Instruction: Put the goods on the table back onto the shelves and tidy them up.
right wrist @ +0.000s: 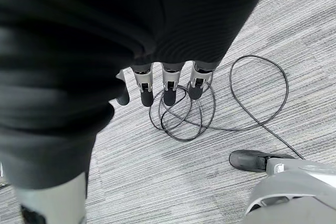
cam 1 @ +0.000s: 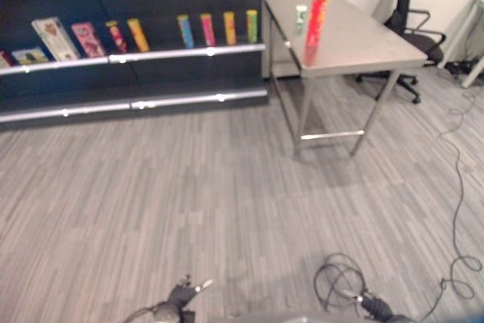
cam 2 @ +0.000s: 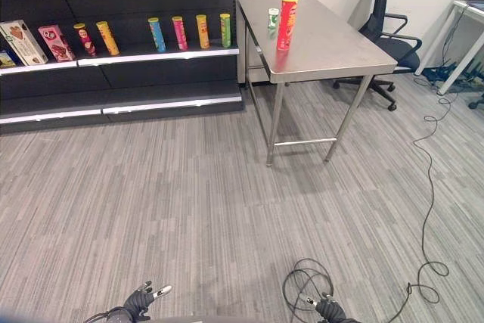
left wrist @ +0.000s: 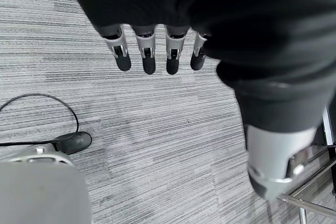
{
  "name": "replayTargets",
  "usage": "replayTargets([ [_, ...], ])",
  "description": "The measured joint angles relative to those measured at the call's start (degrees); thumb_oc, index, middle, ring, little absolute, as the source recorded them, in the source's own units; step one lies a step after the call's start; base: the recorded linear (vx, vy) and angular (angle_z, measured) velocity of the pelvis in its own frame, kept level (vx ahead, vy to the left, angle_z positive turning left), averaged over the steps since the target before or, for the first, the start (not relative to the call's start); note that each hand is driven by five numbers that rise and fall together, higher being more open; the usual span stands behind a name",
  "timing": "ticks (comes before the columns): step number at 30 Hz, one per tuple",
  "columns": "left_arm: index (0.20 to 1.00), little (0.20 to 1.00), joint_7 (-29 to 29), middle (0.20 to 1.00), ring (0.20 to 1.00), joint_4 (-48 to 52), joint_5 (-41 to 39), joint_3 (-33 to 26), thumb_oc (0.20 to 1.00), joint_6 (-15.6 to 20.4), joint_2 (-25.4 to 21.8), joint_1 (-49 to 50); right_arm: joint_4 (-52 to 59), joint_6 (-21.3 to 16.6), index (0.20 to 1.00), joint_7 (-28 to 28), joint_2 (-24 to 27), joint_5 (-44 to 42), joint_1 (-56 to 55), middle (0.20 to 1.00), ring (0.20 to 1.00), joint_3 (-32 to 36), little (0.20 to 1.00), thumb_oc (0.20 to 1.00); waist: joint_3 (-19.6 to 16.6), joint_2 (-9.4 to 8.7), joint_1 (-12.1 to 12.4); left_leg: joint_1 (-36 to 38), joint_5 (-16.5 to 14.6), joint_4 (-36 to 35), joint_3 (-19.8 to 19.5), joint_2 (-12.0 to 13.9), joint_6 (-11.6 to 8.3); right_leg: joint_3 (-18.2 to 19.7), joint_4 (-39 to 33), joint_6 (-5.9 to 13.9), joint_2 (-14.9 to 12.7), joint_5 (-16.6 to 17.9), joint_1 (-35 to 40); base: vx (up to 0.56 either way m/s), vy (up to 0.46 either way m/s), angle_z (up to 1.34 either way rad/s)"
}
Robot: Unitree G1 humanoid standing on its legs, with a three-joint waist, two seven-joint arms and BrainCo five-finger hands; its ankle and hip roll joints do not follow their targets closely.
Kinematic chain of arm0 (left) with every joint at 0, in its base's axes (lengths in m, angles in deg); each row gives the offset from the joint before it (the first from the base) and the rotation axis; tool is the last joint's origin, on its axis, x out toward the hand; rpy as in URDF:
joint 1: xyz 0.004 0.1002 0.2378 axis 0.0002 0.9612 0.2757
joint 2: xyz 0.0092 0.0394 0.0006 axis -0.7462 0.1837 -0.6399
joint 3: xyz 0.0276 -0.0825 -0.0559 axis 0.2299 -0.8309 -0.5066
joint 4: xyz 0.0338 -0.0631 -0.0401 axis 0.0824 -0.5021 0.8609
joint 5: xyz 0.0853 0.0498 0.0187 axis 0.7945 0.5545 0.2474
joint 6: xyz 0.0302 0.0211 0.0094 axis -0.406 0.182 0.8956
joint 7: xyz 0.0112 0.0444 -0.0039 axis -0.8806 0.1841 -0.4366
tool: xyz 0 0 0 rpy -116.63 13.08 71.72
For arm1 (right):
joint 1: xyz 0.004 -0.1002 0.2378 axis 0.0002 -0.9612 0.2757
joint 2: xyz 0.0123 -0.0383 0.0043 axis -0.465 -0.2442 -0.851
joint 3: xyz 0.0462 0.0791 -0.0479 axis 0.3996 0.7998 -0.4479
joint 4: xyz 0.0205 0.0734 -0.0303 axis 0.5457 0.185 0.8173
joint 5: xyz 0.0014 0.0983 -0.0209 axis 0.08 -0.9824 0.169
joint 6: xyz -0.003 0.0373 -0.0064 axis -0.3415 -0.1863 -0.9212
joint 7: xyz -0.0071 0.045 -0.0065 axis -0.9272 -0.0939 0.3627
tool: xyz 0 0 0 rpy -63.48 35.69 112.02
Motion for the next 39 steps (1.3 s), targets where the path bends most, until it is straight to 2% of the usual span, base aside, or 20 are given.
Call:
replayTargets([
  [4,1.000,1.000,0.0,1.000,1.000,1.3,-2.5,0.7,1.000,0.0,-0.1,-0.5,0.0,0.0,1.000,0.0,0.0,-0.1,0.3,1.000,1.000,-0.2,1.000,1.000,0.6,0.06,0.2,-4.7,-0.1,4.2,-0.9,0.2,-0.60,-0.2,0.9,0.02,-0.3,-0.3,-3.0,-0.11,-0.094,0.06],
  [6,1.000,1.000,0.0,1.000,1.000,4.3,-4.8,1.5,1.000,0.7,0.0,-2.0,0.2,-0.8,1.000,0.4,0.0,-0.7,1.5,1.000,1.000,-0.2,1.000,1.000,5.2,-1.60,1.6,-12.6,1.2,16.4,-4.6,-0.1,-2.53,-0.5,1.7,-0.79,-1.5,0.5,-4.5,0.05,-0.220,0.13],
  [10,1.000,1.000,0.0,1.000,1.000,-1.7,-6.4,-0.8,1.000,1.0,-0.1,-4.1,-0.8,-1.0,1.000,0.8,0.1,-1.0,1.1,1.000,1.000,-0.1,1.000,1.000,9.1,-2.95,2.3,-20.2,4.1,30.1,-7.5,0.4,-7.37,-1.9,0.8,-3.95,-1.6,0.3,-3.5,0.12,-0.081,0.16],
  [11,1.000,1.000,0.0,1.000,1.000,-3.1,-6.4,-0.8,1.000,0.8,-0.2,-3.9,-1.1,-1.0,1.000,0.7,0.0,-1.0,1.2,1.000,1.000,-0.2,1.000,1.000,9.2,-2.82,2.2,-20.3,4.0,30.1,-7.4,1.2,-7.52,-2.4,0.5,-4.06,-1.2,0.4,-3.3,0.19,-0.022,-0.04],
  [13,1.000,1.000,0.0,1.000,1.000,-6.6,-6.4,-0.8,1.000,0.6,0.1,-3.6,-1.2,-1.0,1.000,0.7,-0.2,-1.0,1.2,1.000,1.000,-0.6,1.000,1.000,9.2,-2.86,1.8,-20.6,3.9,26.8,-6.9,3.0,-7.50,-2.5,-0.6,-4.36,-0.2,0.4,-3.1,0.37,0.072,0.04],
  [15,1.000,1.000,0.1,1.000,1.000,-8.1,-6.4,-0.6,1.000,0.5,0.1,-3.8,-1.2,-1.0,1.000,0.6,0.1,-1.0,1.8,1.000,1.000,-2.2,1.000,1.000,9.5,-2.56,2.7,-19.7,4.8,10.1,-6.0,6.0,-8.56,-0.7,-1.4,-4.45,1.5,0.7,-4.5,0.50,0.095,0.10],
  [17,1.000,1.000,0.3,1.000,1.000,-8.0,-6.4,-0.8,1.000,0.5,0.6,-4.5,-1.8,-1.0,1.000,0.3,0.3,-1.0,3.3,1.000,1.000,-2.2,1.000,1.000,10.4,-2.12,3.8,-19.7,7.3,-2.0,-6.2,8.7,-11.16,0.4,-1.4,-4.19,2.8,1.1,-4.7,0.34,0.050,-0.01],
  [21,1.000,1.000,0.4,1.000,1.000,-7.1,-6.4,-1.1,1.000,0.6,1.4,-4.4,-3.3,-1.4,1.000,0.1,1.3,-0.9,7.2,1.000,1.000,-2.2,1.000,1.000,10.5,-0.81,7.8,-20.7,9.0,-1.5,-3.1,12.1,-13.30,5.4,-1.3,-2.99,3.1,-0.6,-2.6,0.49,0.114,-0.57],
  [23,1.000,1.000,0.4,1.000,1.000,-6.9,-6.4,-1.1,1.000,0.6,1.5,-3.8,-2.5,-1.7,1.000,0.1,1.3,-0.9,7.2,1.000,1.000,-2.4,1.000,1.000,9.1,-0.65,8.8,-19.9,8.7,-1.5,-2.6,11.8,-12.80,8.0,-1.3,-3.00,2.2,-1.3,-2.4,0.53,0.165,-0.94],
  [24,1.000,1.000,0.4,1.000,1.000,-6.7,-6.4,-1.0,1.000,0.4,1.3,-4.0,-2.1,-1.5,1.000,0.4,1.3,-0.9,6.8,1.000,1.000,-2.4,1.000,1.000,8.1,-0.81,8.9,-18.3,8.1,0.3,-2.6,10.4,-11.45,9.5,-1.3,-1.79,0.5,-2.4,-1.5,0.65,0.231,-0.77],
  [26,1.000,1.000,0.9,1.000,1.000,-3.9,-6.5,-1.3,1.000,0.4,0.3,-3.8,-2.7,-1.2,1.000,0.7,0.2,-0.8,5.2,1.000,1.000,-2.8,1.000,1.000,7.0,-3.42,9.3,-15.9,9.4,0.1,0.1,6.6,-6.21,9.9,1.4,0.93,-4.0,-3.6,-0.8,0.32,0.152,-0.61],
  [29,1.000,1.000,0.9,1.000,1.000,3.6,-6.5,-0.7,1.000,1.3,-2.0,-3.3,0.3,-1.2,1.000,1.3,-0.2,-0.8,2.1,1.000,1.000,-4.5,1.000,1.000,5.7,-3.94,8.8,-11.5,6.1,0.6,2.6,3.4,0.28,10.0,25.8,7.26,-9.1,-8.2,-9.0,0.27,0.205,-0.27],
  [30,1.000,1.000,0.9,1.000,1.000,5.6,-6.5,-0.7,1.000,1.9,-3.5,-4.3,1.5,-0.9,1.000,1.3,-0.7,-0.8,0.5,1.000,1.000,-4.6,1.000,1.000,4.7,-4.58,8.2,-10.5,3.5,1.1,2.1,1.0,1.21,13.4,36.0,9.69,-10.9,-3.4,-13.0,0.34,0.256,0.08],
  [31,1.000,1.000,1.0,1.000,1.000,6.3,-6.5,-0.5,1.000,1.9,-4.1,-4.0,2.8,-1.1,1.000,1.4,-0.7,-0.8,0.5,1.000,1.000,-4.2,1.000,1.000,4.7,-4.95,7.7,-8.8,3.8,0.7,2.0,0.0,2.11,16.0,47.4,11.17,-12.1,-0.4,-18.5,0.35,0.240,0.24],
  [32,1.000,1.000,1.0,1.000,1.000,6.3,-6.5,-0.5,1.000,1.9,-4.3,-4.2,3.2,-1.3,1.000,1.3,-0.9,-0.9,0.5,1.000,1.000,-3.7,1.000,1.000,4.5,-4.98,5.9,-7.9,3.4,0.6,1.5,-0.7,2.62,15.6,52.6,10.88,-13.3,-0.2,-20.6,0.51,0.281,0.48],
  [33,1.000,1.000,1.0,1.000,1.000,6.7,-6.5,-0.5,1.000,2.3,-4.6,-4.4,3.7,-1.1,1.000,1.3,-1.0,-0.9,-0.3,1.000,1.000,-3.5,1.000,1.000,4.5,-3.85,4.4,-5.8,0.1,0.5,-0.3,-1.6,4.97,15.1,55.9,10.50,-13.8,0.5,-23.7,0.38,0.190,0.52],
  [34,1.000,1.000,1.1,1.000,1.000,6.6,-6.5,-0.5,1.000,2.1,-4.3,-4.2,3.5,-1.3,1.000,1.4,-1.1,-0.9,-0.2,1.000,1.000,-3.0,1.000,1.000,4.5,-2.87,4.2,-4.0,0.8,0.7,0.2,-1.9,4.52,12.5,57.1,9.29,-14.6,-0.5,-26.2,0.15,0.039,0.43],
  [36,1.000,1.000,1.0,1.000,1.000,6.5,-6.5,-0.6,1.000,2.0,-4.2,-3.4,3.3,-1.0,1.000,1.5,-1.0,-0.9,0.1,1.000,1.000,-2.5,1.000,1.000,3.9,-1.52,3.5,-1.9,0.1,-0.3,0.1,-2.0,5.17,8.4,52.8,7.76,-14.8,-1.4,-29.0,0.47,-0.064,0.31],
  [37,1.000,1.000,1.0,1.000,1.000,6.1,-6.7,-1.0,1.000,1.9,-3.3,-3.8,3.3,-1.0,1.000,1.8,-0.1,-0.8,-0.2,1.000,1.000,-2.1,1.000,1.000,4.4,-0.40,2.4,-0.3,-3.9,-0.1,-0.8,-2.0,5.35,3.1,41.5,7.84,-15.0,-1.4,-31.0,0.85,-0.194,0.17],
  [39,1.000,1.000,1.3,1.000,1.000,3.8,-7.6,-2.8,1.000,1.3,-3.2,-4.3,1.9,-1.1,1.000,1.8,0.1,-0.8,1.0,1.000,1.000,-1.6,1.000,1.000,4.7,-0.77,1.2,0.9,-4.4,-0.3,-1.4,-2.2,3.19,-1.5,19.5,7.85,-13.7,0.1,-29.7,0.57,-0.164,0.21],
])
